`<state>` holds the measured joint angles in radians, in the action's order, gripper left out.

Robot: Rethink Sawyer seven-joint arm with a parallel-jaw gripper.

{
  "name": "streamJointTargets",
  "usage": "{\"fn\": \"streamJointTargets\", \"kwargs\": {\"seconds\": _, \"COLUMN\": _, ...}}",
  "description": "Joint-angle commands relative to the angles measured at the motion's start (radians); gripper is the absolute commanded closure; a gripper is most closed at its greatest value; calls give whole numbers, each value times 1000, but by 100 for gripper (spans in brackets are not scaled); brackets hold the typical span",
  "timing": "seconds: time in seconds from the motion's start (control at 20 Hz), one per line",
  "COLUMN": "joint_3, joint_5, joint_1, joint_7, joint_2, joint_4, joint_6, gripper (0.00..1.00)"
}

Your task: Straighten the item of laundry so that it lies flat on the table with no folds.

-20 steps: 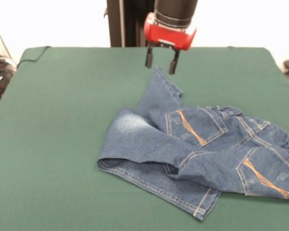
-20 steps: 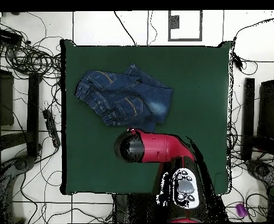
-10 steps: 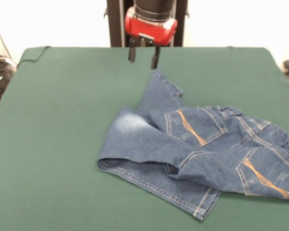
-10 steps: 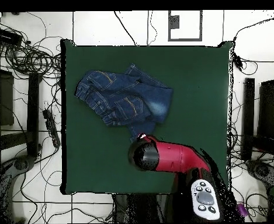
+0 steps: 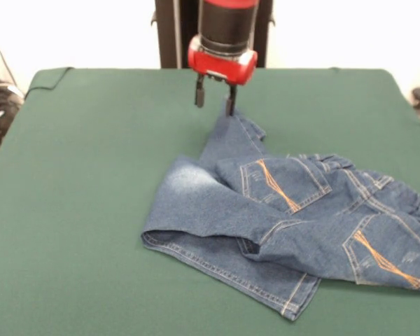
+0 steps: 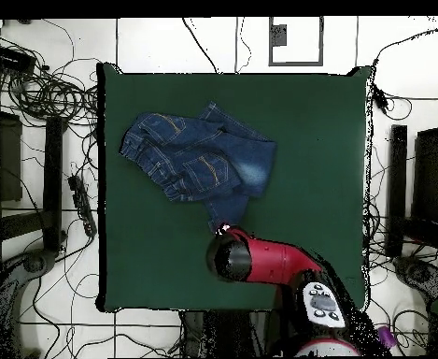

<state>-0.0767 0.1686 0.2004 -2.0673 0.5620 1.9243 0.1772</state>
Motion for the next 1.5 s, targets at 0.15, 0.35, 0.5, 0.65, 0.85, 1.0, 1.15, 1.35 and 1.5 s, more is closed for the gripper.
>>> {"fn": "streamJointTargets", "kwargs": {"seconds": 0.15, "joint_3": 158, "joint_5": -83, "joint_1": -26, "joint_7": -198, "joint_2": -36, "joint_4": 111, "joint_6": -46, "gripper": 0}}
{"fn": "streamJointTargets", "kwargs": {"seconds": 0.35, "joint_3": 194, "joint_5": -110, "joint_1": -23, "joint_7": -198, "joint_2": 6, "joint_4": 123, "joint_6": -20, "gripper": 0}}
{"fn": "streamJointTargets", "kwargs": {"seconds": 0.5, "joint_3": 192, "joint_5": -122, "joint_1": -39, "joint_7": -201, "joint_2": -1, "joint_4": 113, "joint_6": -35, "gripper": 0}}
{"fn": "streamJointTargets", "kwargs": {"seconds": 0.65, "joint_3": 162, "joint_5": -123, "joint_1": -67, "joint_7": -206, "joint_2": -29, "joint_4": 86, "joint_6": -66, "gripper": 0}}
{"fn": "streamJointTargets", "kwargs": {"seconds": 0.85, "joint_3": 119, "joint_5": -126, "joint_1": -101, "joint_7": -212, "joint_2": -65, "joint_4": 51, "joint_6": -111, "gripper": 0}}
{"fn": "streamJointTargets", "kwargs": {"seconds": 1.0, "joint_3": 79, "joint_5": -148, "joint_1": -141, "joint_7": -226, "joint_2": -71, "joint_4": 31, "joint_6": -123, "gripper": 0}}
{"fn": "streamJointTargets", "kwargs": {"seconds": 1.15, "joint_3": 16, "joint_5": -183, "joint_1": -204, "joint_7": -243, "joint_2": -88, "joint_4": -6, "joint_6": -130, "gripper": 0}}
{"fn": "streamJointTargets", "kwargs": {"seconds": 1.35, "joint_3": -45, "joint_5": -228, "joint_1": -260, "joint_7": -242, "joint_2": -113, "joint_4": -39, "joint_6": -135, "gripper": 0}}
{"fn": "streamJointTargets", "kwargs": {"seconds": 1.5, "joint_3": -93, "joint_5": -244, "joint_1": -287, "joint_7": -226, "joint_2": -108, "joint_4": -49, "joint_6": -123, "gripper": 0}}
